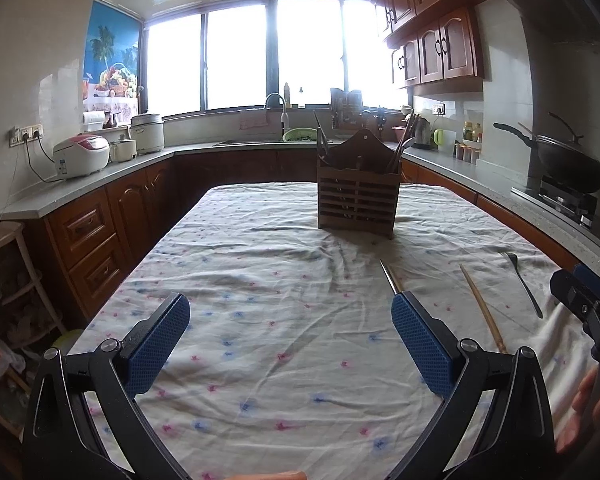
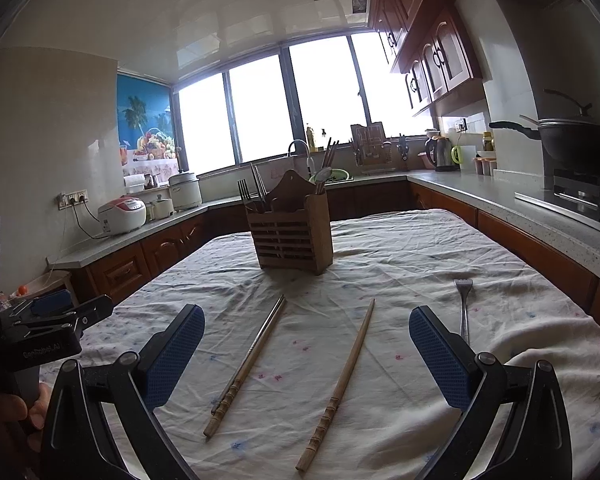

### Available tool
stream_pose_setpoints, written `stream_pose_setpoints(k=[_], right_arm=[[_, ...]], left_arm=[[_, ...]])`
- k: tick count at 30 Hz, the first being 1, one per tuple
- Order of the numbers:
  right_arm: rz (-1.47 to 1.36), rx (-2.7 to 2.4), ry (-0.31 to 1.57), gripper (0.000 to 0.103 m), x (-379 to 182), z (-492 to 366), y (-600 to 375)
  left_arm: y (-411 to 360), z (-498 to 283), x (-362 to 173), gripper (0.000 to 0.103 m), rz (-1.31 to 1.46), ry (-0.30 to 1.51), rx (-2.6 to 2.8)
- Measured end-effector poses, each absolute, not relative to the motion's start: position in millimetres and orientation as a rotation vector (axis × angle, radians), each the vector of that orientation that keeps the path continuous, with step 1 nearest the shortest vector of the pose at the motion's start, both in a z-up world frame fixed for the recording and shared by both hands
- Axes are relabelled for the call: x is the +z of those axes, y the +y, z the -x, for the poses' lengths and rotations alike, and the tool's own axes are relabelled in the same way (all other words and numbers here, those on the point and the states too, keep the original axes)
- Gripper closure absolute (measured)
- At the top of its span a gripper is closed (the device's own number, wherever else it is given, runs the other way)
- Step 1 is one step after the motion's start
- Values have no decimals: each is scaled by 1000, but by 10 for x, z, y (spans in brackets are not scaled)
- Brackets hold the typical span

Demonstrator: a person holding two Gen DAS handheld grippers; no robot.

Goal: Organize utensils

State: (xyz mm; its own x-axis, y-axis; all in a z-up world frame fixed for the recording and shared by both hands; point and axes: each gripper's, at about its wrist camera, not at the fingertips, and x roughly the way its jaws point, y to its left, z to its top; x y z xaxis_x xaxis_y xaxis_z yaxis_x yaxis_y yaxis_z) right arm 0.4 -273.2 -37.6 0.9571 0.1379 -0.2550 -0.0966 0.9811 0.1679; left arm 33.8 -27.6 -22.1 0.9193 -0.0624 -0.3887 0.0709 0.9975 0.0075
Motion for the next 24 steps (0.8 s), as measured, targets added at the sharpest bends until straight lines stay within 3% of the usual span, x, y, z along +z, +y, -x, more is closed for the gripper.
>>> stream_pose_setpoints(k=[24], right_arm=[[-141,57,280,0,-347,-23,-2797]], left_arm=[[-274,-342,-228,0,-21,401,-58]])
